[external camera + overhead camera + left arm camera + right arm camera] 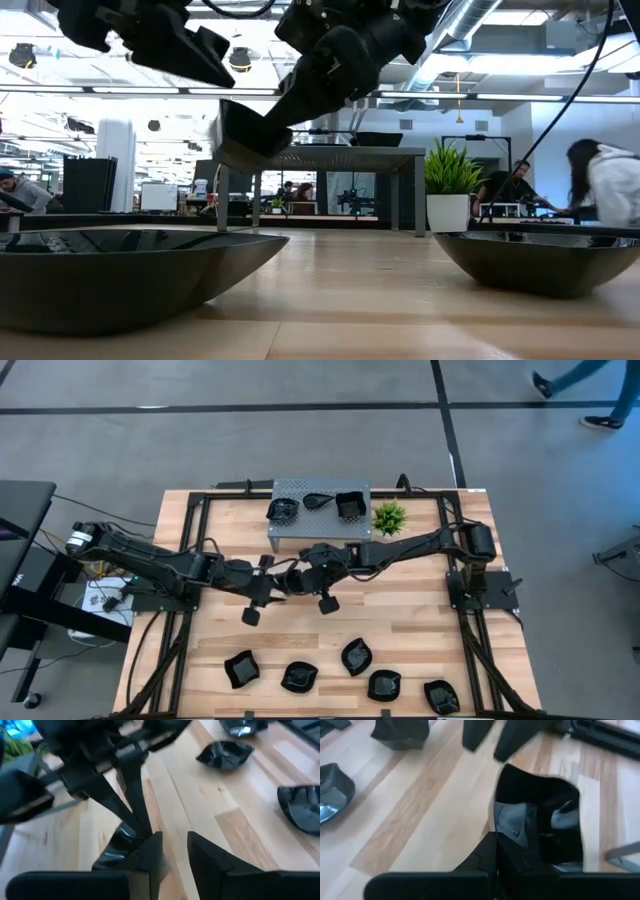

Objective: Pick & Place Mini shaped plates
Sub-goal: Stack the distorted square plate on top of the distorted square plate on the shelf

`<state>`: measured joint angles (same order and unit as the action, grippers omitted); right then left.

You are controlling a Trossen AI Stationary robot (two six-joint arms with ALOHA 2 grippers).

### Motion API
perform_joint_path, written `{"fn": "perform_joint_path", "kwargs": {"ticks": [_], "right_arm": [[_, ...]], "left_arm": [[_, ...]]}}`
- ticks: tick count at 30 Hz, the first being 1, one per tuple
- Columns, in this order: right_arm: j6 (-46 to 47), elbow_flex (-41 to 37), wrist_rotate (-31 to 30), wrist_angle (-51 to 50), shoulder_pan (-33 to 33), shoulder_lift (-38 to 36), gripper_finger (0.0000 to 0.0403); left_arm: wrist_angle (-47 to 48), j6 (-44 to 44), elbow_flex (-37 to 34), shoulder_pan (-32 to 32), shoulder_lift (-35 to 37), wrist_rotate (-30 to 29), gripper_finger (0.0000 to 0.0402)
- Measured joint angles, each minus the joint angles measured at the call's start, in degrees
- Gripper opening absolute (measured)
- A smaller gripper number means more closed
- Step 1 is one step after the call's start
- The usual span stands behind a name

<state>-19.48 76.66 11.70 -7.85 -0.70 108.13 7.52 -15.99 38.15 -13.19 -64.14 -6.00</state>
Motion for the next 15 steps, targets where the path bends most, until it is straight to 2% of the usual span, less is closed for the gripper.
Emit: {"fn": "perform_joint_path", "kwargs": {"ticks": [5,7,11,15], "right_arm": [[3.6,0.1,-0.1,-3.2,-1.1,-0.6,0.0004],[5.0,2.0,-3.0,-8.4,-1.9,-1.1,0.0004],[7.6,7.5,-14.6,-18.4,-4.7,-2.2,0.0002],[7.2,10.5,-30.3,-25.1,-8.2,-2.7,0.0001]], "left_arm": [[-3.2,-0.2,0.0,0.0,0.0,-4.4,0.0091],[-3.2,-0.2,0.0,0.0,0.0,-6.1,0.0090],[-3.4,0.2,-0.4,0.0,0.0,-6.4,0.0090],[-3.6,0.3,-1.4,0.0,0.0,-6.4,0.0090]]}}
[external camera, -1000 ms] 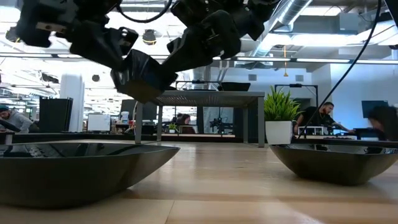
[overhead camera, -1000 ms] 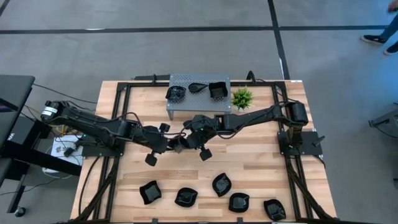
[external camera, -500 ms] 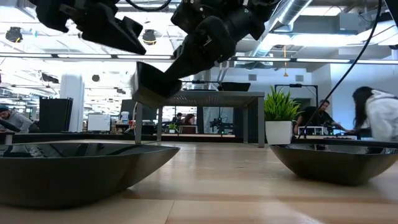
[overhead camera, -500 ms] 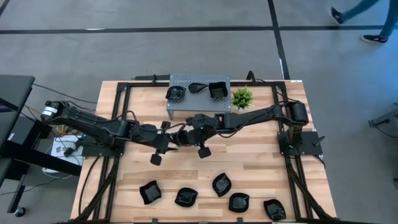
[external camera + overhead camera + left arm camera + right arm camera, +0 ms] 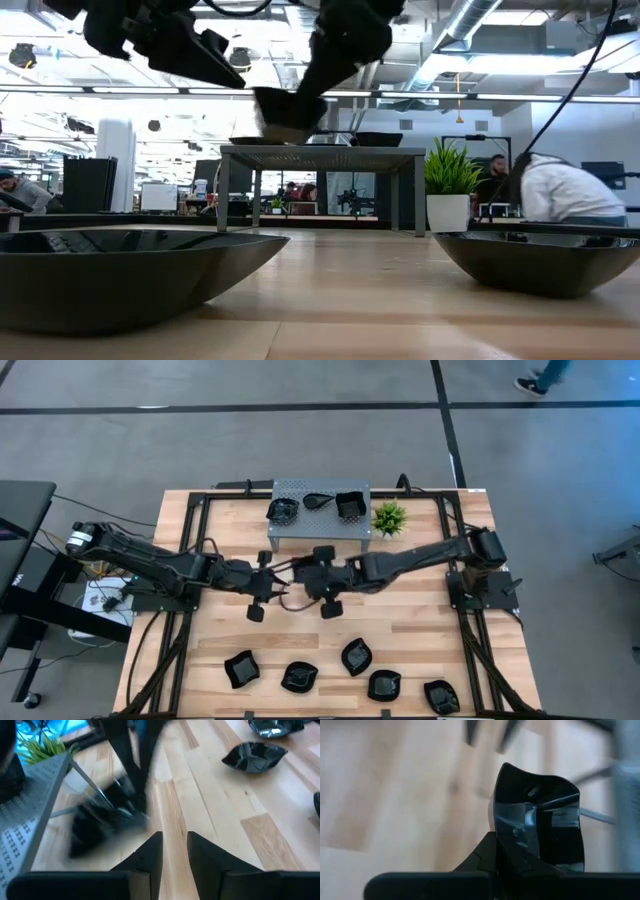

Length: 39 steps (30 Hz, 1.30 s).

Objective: Pick & Place Mini shaped plates
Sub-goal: Stack the distorted square plate on top of the distorted square plate on the shelf

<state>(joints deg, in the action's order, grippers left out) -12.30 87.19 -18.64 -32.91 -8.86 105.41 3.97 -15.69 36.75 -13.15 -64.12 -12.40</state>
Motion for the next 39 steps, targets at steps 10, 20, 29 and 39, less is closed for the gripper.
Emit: {"fn": "perform_joint_path", "kwargs": {"ticks": [10,20,29,39], "right_arm": [[1.2,1.8,-18.5,-19.3,3.2,-10.4,0.0001],[-8.3,1.5,-5.3,-20.9,18.0,-17.0,0.0001],[-13.8,1.5,0.6,-21.3,24.0,-11.3,0.0001],[-14.2,1.5,-3.6,-21.4,25.4,-10.7,0.0041]], "left_arm": [[-1.6,0.1,-0.9,0.0,0.0,0.0,0.0090],[-3.7,0.1,-0.9,0.0,0.0,0.3,0.0090],[-4.0,0.1,-0.9,0.0,0.0,0.3,0.0090],[-4.4,0.1,-0.9,0.0,0.0,0.3,0.0090]]}}
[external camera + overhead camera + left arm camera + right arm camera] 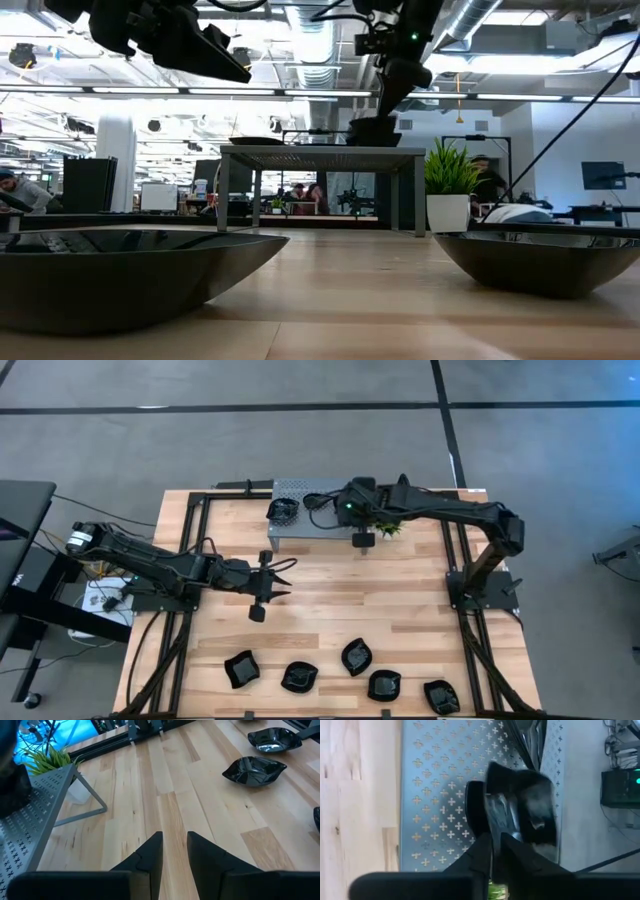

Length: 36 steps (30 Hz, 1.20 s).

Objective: Pick & Place Mini shaped plates
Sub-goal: Stack the distorted square plate on top of the distorted square plate on the shelf

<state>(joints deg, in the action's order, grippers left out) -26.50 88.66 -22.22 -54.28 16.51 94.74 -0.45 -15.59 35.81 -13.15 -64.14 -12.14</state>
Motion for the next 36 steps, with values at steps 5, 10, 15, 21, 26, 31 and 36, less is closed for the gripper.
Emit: {"fn": "perform_joint_path", "kwargs": {"ticks": [5,10,15,21,26,31,36], "right_arm": [[0.0,0.0,-0.1,0.1,-0.1,-0.3,0.0061],[2.6,0.0,-0.3,0.1,-2.9,-0.3,0.0066],[14.3,0.0,-0.3,-0.8,-9.5,-0.3,0.0066],[26.4,0.0,-0.1,-5.0,-19.9,-0.3,0.0066],[32.9,0.0,-0.2,-12.3,-28.0,-0.3,0.0066],[33.5,-6.5,-2.8,-5.1,-31.4,-3.8,0.0066],[34.1,-21.3,1.7,13.7,-30.1,-10.8,0.0066]], "left_arm": [[0.0,0.0,0.0,0.0,0.0,0.0,0.0090],[0.0,0.1,0.0,0.0,0.0,0.0,0.0090],[0.0,6.5,0.0,0.0,0.0,0.0,0.0090],[0.0,20.2,0.0,-1.5,0.0,11.9,0.0090],[7.3,31.6,0.1,-6.5,0.0,15.7,0.0090],[25.7,48.8,0.1,-11.9,0.0,16.7,0.0090],[30.2,58.3,-2.4,-15.5,-0.1,17.6,0.0090]]}}
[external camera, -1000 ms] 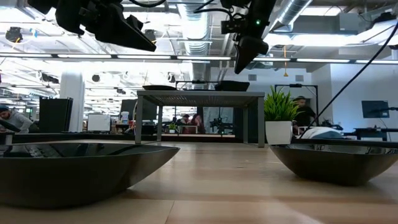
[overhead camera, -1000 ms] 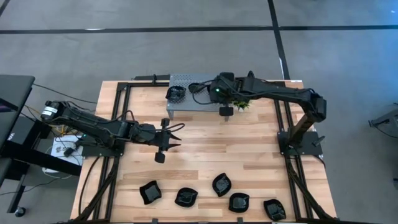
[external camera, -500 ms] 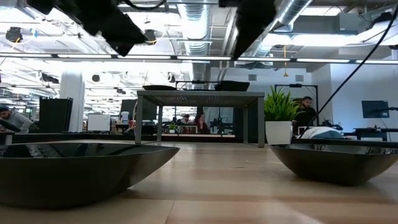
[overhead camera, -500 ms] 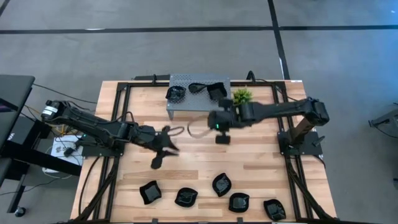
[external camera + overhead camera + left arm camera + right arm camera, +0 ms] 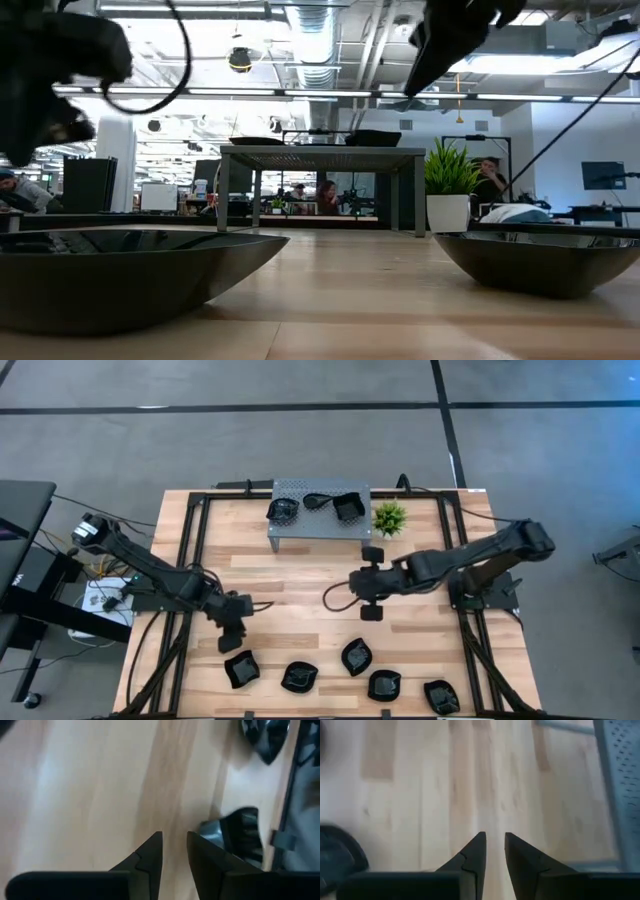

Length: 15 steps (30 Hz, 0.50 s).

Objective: Pick & Place Mini shaped plates
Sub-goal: Stack the distorted square plate on top of the distorted square plate on the shelf

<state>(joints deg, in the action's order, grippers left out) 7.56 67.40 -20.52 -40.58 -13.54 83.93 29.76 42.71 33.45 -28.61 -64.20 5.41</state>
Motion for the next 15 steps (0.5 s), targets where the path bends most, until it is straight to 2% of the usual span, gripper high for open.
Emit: {"fn": "perform_joint_path", "kwargs": {"ticks": [6,10,15], "right_arm": [[-1.1,-14.6,3.9,24.0,1.9,-3.4,0.0066],[-4.3,-15.7,4.0,28.2,3.2,-1.7,0.0066],[-4.5,-15.7,4.0,36.9,5.1,1.9,0.0066]], "left_arm": [[-0.7,9.0,-2.6,-0.4,0.0,9.0,0.0090],[-0.9,13.3,-3.1,-0.5,0.0,12.8,0.0090],[-1.7,15.2,-3.1,-2.0,0.0,13.3,0.0090]]}}
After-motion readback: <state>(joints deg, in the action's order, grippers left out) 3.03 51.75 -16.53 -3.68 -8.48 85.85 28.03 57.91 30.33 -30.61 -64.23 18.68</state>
